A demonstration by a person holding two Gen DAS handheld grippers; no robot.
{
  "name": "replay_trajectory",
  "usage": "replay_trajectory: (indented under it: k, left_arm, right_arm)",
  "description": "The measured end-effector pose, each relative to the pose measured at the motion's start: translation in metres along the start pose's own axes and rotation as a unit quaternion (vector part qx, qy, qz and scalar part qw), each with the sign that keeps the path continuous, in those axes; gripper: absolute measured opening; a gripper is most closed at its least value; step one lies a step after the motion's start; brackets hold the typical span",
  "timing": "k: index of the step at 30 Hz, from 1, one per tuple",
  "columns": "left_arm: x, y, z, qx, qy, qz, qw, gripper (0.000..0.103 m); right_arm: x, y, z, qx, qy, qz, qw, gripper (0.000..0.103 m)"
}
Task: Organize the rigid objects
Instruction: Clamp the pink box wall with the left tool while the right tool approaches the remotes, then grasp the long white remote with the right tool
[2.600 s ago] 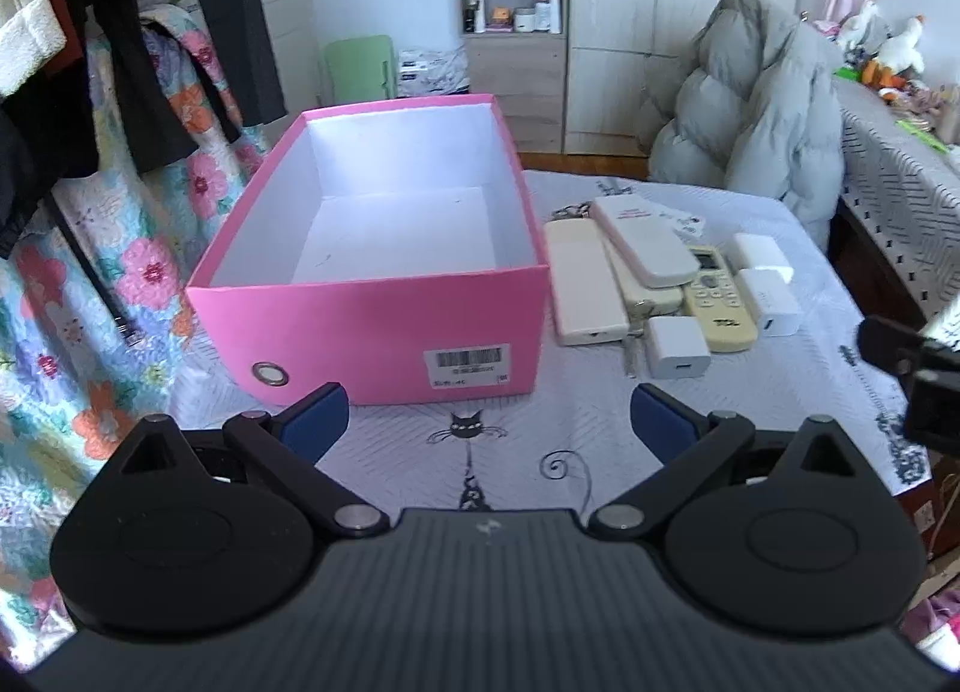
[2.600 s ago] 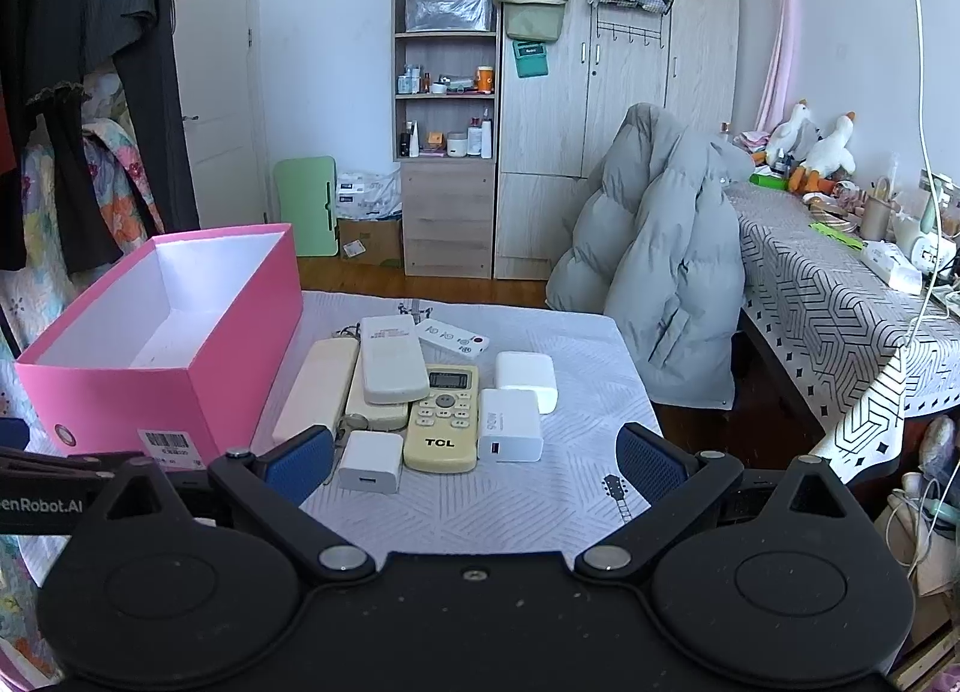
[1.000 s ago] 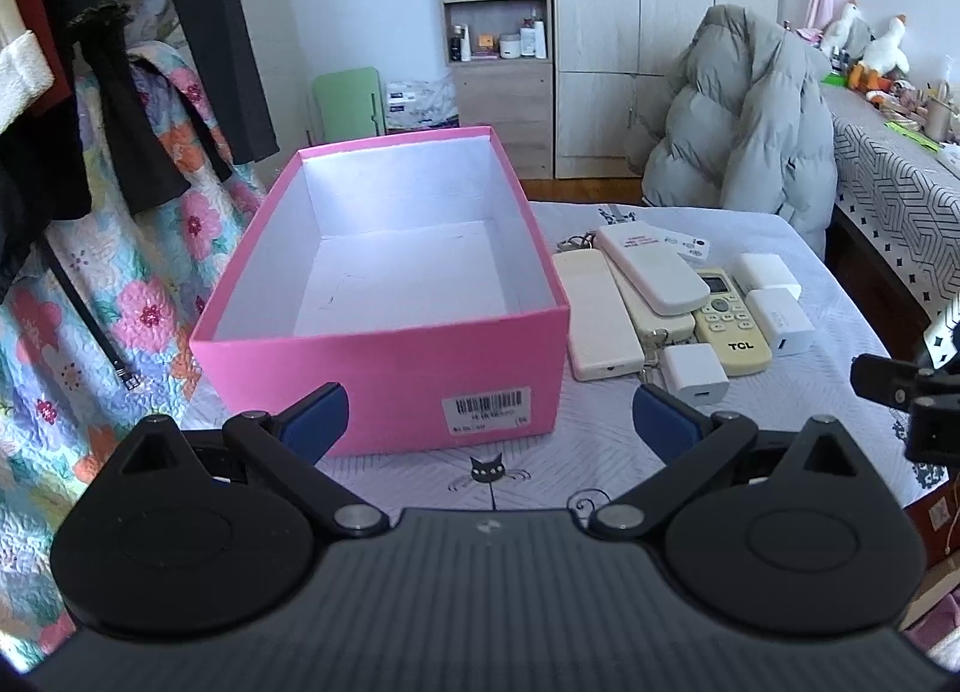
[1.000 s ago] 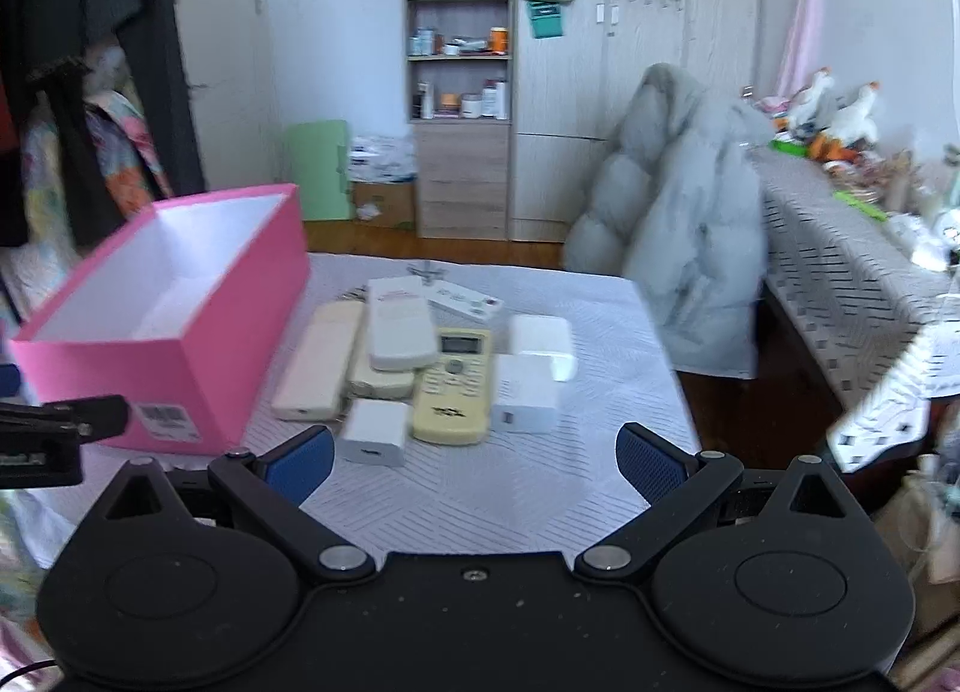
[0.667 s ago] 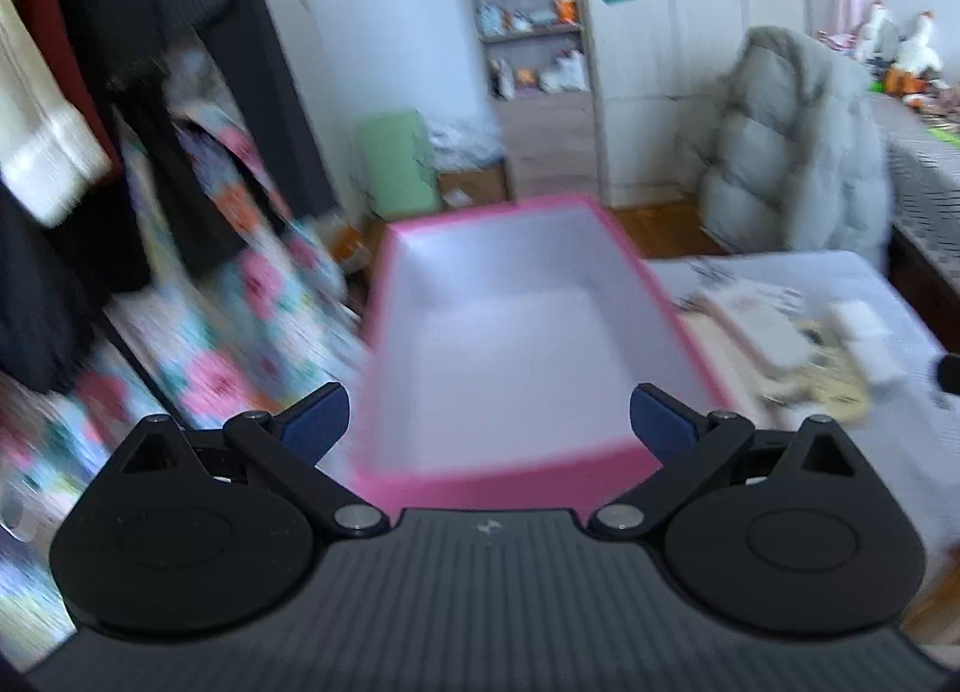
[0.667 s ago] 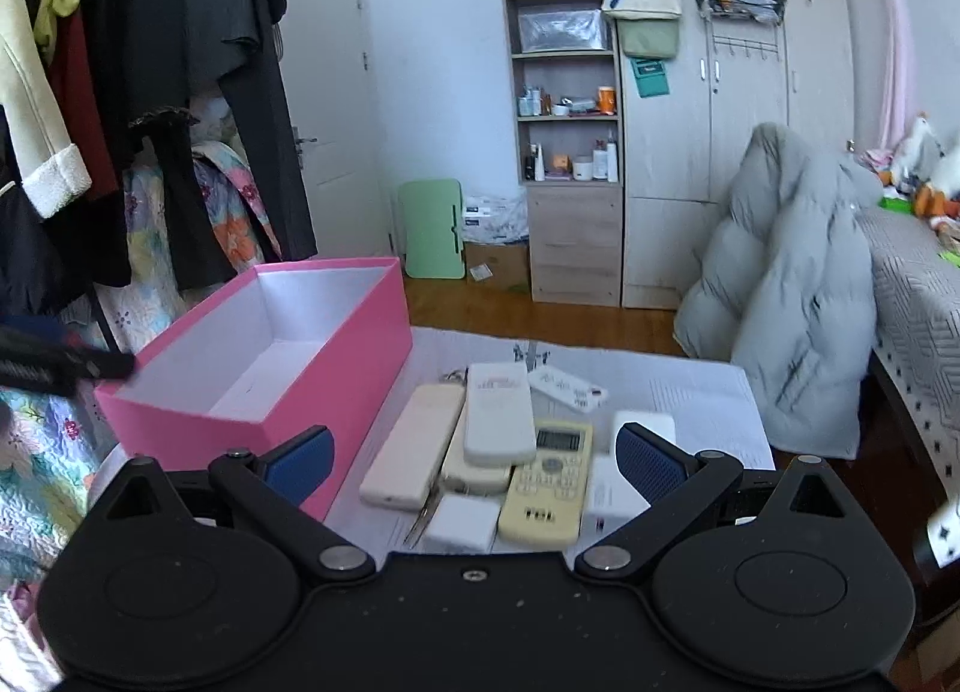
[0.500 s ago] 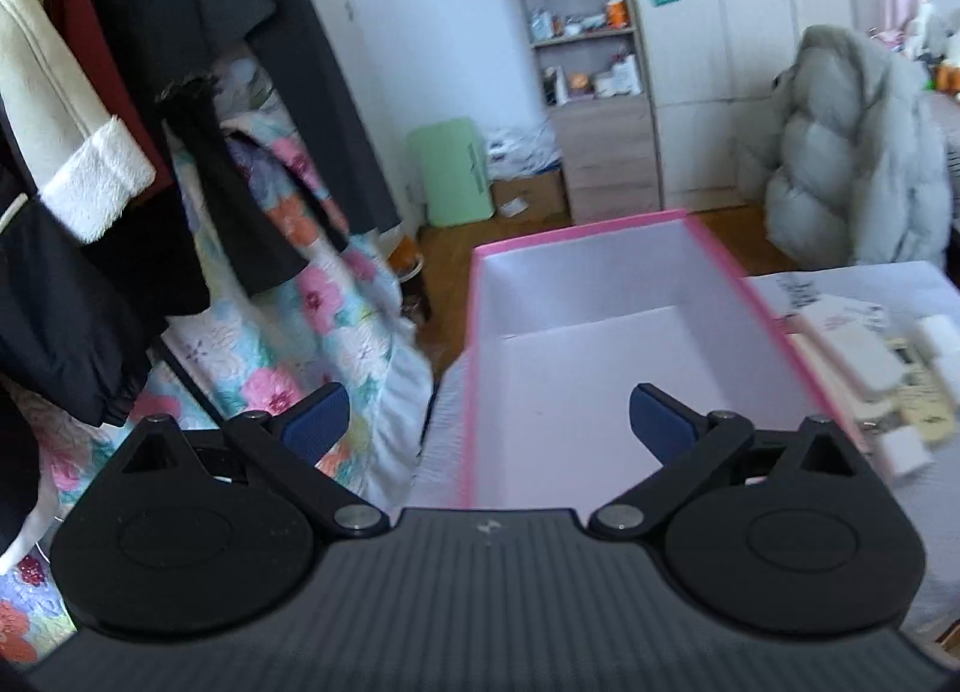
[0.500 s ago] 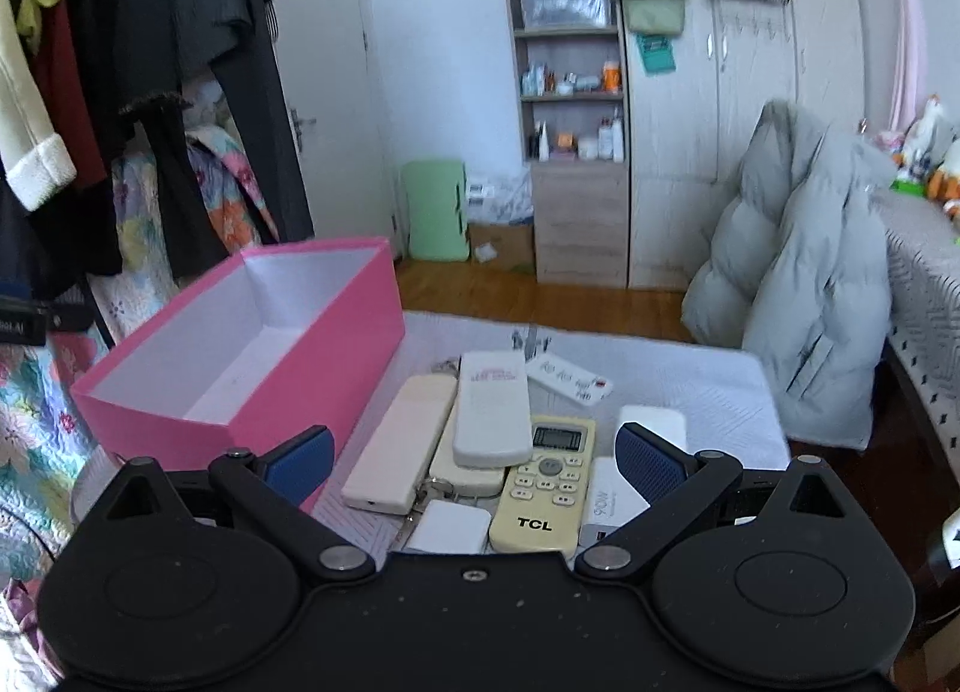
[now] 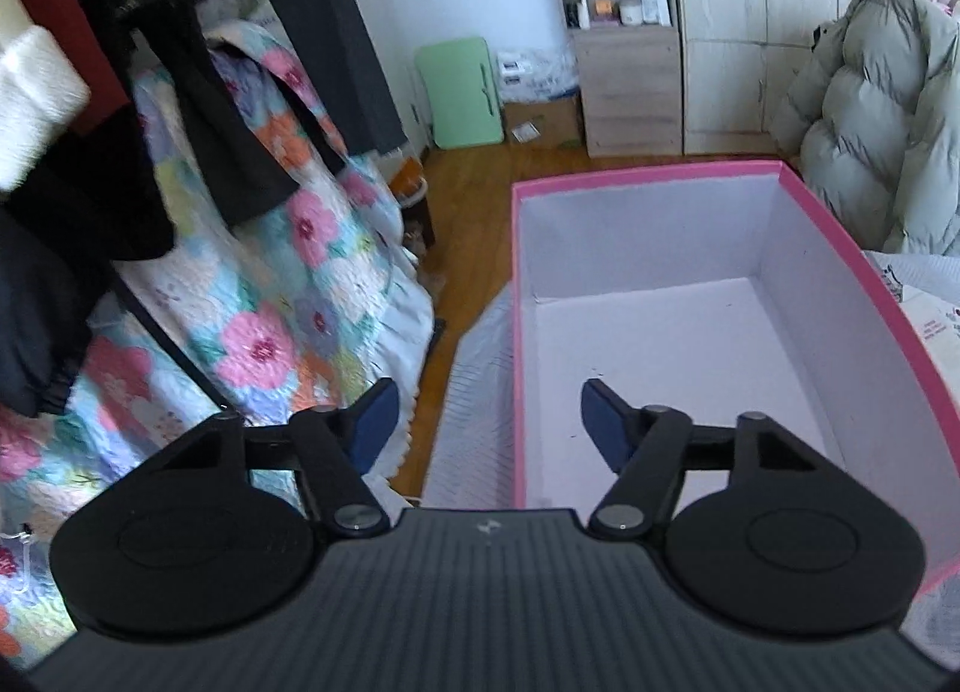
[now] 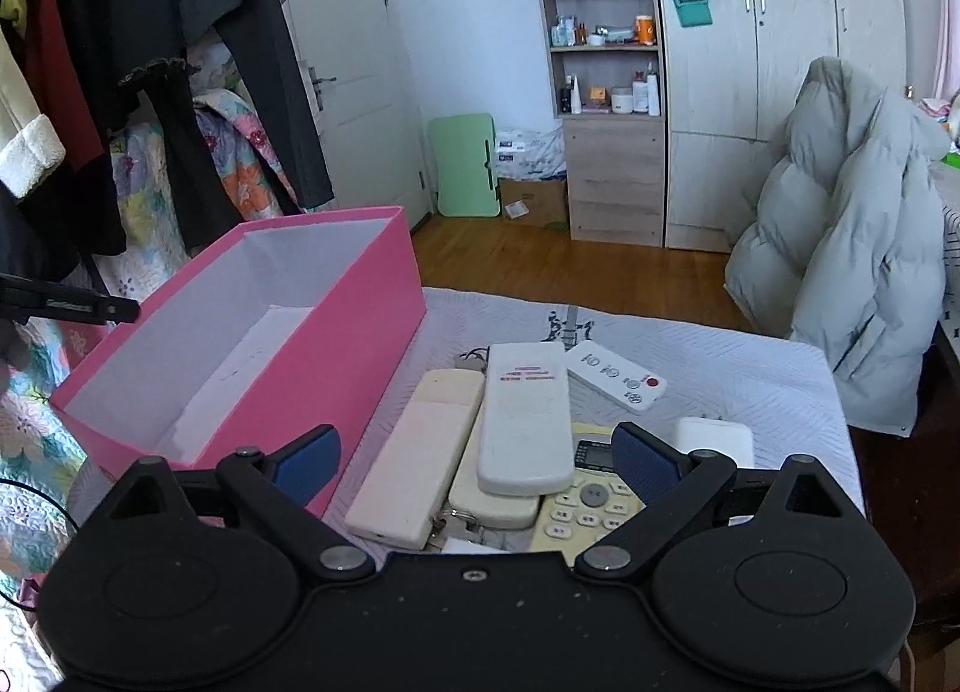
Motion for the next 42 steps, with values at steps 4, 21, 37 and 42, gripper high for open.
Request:
replay_trajectory:
  k: [4,21,37,42]
  left_arm:
    - [0.003,0.004,0.02,0.006,-0.013,0.012,0.9998,0.064]
    - [0.0,-0.009,0.045,-0.021,-0.031,0.04,0.9985,0.009]
    - [0.017,-0.019,0.051,-0.035,-0.021,-0.017,0.999,0.011]
    - [0.016,-0.02,0.052,-0.04,-0.012,-0.019,0.9989,0.006]
  right_arm:
    - [0.005,-0.001,0.01,0.002,-0.013,0.002,1.0,0.096]
    - [0.007,-0.002,0.041,0.01,-0.038,0.032,0.999,0.093]
    - [0.036,0.027,0.08,0.016,-0.076,0.062,0.995,0.076]
    - [0.051,0.034,0.112,0.017,-0.119,0.065,0.991,0.069]
Point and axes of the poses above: each gripper's, at about its wrist camera, not at the fingertips, and z roughly the way its jaws point, y to its right, x to its top, the point moved 2 cm from there along z, roughly the way its jaws point, and after that the axes turned 8 degrees about -y, right-handed, at the moved point
